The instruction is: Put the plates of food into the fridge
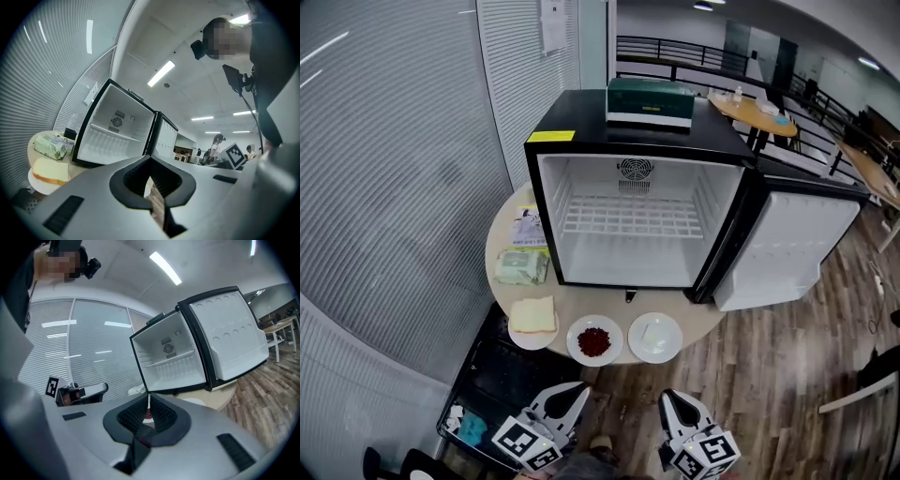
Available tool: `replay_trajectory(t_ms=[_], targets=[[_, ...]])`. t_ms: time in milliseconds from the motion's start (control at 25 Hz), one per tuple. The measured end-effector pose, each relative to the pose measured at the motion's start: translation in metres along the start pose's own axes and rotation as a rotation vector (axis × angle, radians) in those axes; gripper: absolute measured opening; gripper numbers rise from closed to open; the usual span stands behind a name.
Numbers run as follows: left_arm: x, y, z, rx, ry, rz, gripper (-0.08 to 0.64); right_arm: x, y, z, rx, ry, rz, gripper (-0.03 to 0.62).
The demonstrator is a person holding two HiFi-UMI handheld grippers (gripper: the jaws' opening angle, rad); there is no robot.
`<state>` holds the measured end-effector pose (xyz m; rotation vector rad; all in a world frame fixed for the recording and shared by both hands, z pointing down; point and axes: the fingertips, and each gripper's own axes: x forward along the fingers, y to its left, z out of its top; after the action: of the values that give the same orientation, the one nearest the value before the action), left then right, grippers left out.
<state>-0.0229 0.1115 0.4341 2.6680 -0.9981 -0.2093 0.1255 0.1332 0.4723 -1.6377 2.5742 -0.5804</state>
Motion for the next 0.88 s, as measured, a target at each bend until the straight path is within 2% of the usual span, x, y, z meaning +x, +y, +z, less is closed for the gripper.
replay_trajectory(t_ms=[400, 600, 880], targets=[[0.041, 0.026, -0.016, -0.024, 0.048, -0.058, -0.009, 0.035, -0.046, -0.021, 0.101, 0.055, -0.142, 0.008], [0.066, 0.033, -0.034, -0.049, 0.073, -0.065, -0.009, 0.050, -0.076, -0.035, 0.071, 0.114, -0.219, 0.009], [0.097, 0.039, -0.055, -0.083, 0.112, -0.058, -0.009, 0.065, -0.112, -0.071, 0.165, 0.231, -0.269, 0.083]])
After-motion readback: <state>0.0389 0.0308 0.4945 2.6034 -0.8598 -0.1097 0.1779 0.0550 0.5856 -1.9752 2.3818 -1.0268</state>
